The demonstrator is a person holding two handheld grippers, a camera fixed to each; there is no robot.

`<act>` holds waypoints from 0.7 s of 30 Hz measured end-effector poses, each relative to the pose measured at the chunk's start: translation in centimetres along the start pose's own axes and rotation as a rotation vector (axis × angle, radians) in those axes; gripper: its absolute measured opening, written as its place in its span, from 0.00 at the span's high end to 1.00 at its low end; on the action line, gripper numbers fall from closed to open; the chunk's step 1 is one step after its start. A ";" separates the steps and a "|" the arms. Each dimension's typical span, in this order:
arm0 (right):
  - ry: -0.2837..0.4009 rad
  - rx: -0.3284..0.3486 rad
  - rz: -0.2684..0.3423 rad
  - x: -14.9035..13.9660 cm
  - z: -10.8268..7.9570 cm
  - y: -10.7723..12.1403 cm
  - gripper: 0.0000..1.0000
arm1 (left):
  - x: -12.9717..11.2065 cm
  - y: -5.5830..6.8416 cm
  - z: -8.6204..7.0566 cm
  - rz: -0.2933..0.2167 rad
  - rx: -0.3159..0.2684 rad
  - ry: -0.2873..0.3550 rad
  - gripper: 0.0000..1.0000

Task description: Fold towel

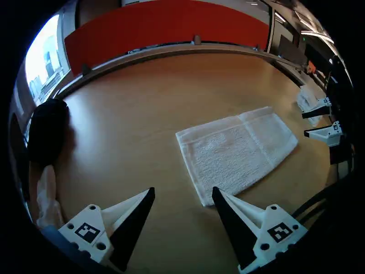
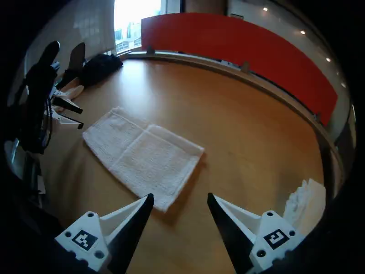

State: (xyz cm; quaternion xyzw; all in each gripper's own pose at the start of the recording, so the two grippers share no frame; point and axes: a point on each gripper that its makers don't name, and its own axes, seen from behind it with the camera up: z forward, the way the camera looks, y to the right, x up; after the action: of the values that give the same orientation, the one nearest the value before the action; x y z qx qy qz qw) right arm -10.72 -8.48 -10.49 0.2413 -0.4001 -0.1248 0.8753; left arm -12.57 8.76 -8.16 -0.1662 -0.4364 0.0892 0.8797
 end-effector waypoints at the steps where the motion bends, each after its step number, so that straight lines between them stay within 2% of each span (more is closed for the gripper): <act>1: 0.001 0.004 -0.002 0.0 0.0 -0.1 0.09 | -0.1 0.0 -0.1 -0.002 0.003 0.002 0.07; 12: 0.000 0.037 -0.035 -0.3 0.2 -0.5 0.09 | -1.4 -0.5 -1.6 -0.047 0.029 0.016 0.07; 21: -0.001 0.088 -0.065 -0.4 0.4 -1.2 0.09 | -2.6 -0.9 -3.0 -0.059 0.060 0.034 0.07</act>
State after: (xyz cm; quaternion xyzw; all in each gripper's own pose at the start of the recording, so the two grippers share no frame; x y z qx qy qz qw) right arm -11.35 -9.45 -11.16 0.2925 -0.3976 -0.1358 0.8590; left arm -11.72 6.48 -11.48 -0.1284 -0.4231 0.0732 0.8939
